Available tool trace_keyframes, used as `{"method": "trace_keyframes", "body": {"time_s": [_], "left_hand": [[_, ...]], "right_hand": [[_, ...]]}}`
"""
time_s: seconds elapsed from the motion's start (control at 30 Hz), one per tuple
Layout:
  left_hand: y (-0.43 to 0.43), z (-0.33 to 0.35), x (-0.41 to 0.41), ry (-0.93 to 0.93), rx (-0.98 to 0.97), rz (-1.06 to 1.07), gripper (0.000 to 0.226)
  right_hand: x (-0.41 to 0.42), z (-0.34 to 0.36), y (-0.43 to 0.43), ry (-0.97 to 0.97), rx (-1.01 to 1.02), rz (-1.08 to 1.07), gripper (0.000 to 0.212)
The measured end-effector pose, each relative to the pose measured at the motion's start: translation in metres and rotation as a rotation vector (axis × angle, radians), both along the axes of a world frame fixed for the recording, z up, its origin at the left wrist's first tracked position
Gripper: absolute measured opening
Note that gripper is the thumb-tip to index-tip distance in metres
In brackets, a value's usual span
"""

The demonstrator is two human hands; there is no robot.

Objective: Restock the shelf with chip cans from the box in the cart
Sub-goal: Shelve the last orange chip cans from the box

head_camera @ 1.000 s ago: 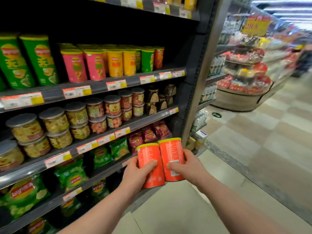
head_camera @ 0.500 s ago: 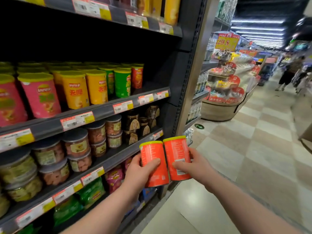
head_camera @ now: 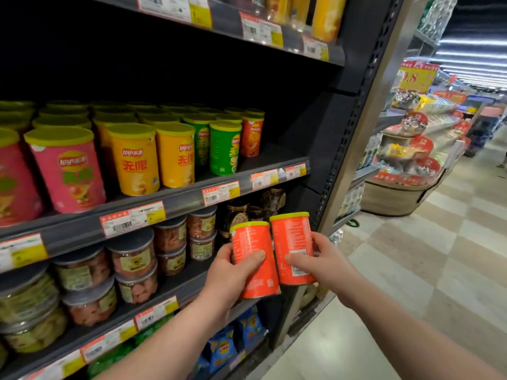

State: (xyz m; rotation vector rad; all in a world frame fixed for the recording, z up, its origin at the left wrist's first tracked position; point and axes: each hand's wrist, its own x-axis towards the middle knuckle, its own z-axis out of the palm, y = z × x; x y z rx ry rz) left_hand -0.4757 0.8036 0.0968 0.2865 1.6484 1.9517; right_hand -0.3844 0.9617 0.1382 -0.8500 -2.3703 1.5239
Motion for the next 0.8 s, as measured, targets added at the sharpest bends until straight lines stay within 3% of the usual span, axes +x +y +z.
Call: {"method": "trace_keyframes", "body": {"time_s": [0.33,0.43,0.8], "left_hand": [[0.058,0.02,-0.04,0.078,-0.006,0.196,0.048],[0.084,0.032,-0.05,0.103,-0.022,0.282,0.057],[0.151,0.06,-0.068,0.115,0.038,0.51,0.025]], "right_hand": [[-0.092,0.041,0.088,0.188,0.001,0.148,0.048],[-0.122,0.059,0.123,0.246,0.019,0.179,0.038],[-0.234,0.086,0.213,0.264,0.133,0.292,0.052]]}}
